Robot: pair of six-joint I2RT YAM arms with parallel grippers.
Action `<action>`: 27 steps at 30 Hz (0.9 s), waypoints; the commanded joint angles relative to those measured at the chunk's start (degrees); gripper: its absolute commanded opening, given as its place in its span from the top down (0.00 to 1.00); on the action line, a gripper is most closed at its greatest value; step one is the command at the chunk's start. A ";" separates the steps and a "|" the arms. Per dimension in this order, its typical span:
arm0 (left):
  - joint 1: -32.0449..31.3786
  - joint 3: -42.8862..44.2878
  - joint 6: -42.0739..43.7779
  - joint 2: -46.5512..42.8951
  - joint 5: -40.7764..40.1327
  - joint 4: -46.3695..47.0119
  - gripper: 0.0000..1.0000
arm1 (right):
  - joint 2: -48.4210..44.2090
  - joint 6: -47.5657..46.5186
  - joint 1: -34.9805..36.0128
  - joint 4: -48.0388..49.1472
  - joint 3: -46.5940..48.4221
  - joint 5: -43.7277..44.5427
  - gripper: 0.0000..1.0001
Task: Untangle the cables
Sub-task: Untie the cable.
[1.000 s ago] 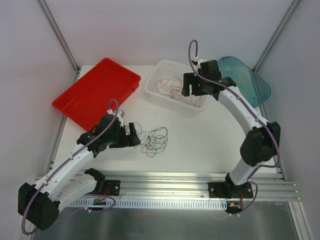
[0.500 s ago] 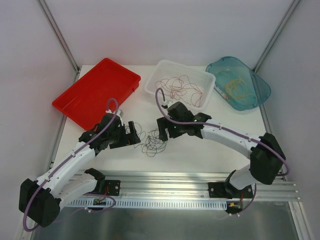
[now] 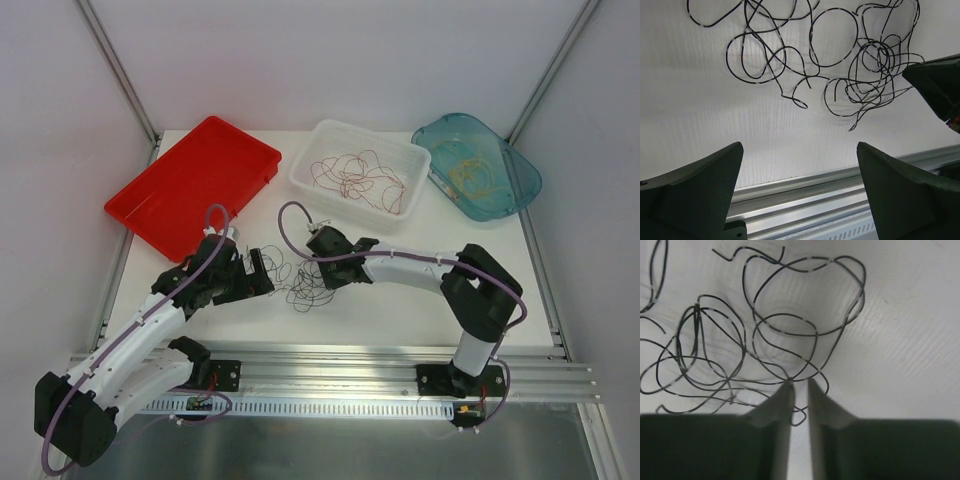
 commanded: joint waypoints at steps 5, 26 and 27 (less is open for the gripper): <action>0.31 1.99 -0.91 2.94 -1.56 -1.41 0.01 | -9.30 -0.10 -4.52 -4.74 -6.08 8.54 0.99; -7.95 23.17 1.29 30.71 -8.23 -1.24 0.25 | -40.95 -4.23 -17.54 -16.09 -16.99 7.49 0.28; -8.65 24.05 1.81 33.50 -8.50 -1.32 0.27 | -41.57 -4.49 -17.62 -16.26 -16.90 7.58 0.26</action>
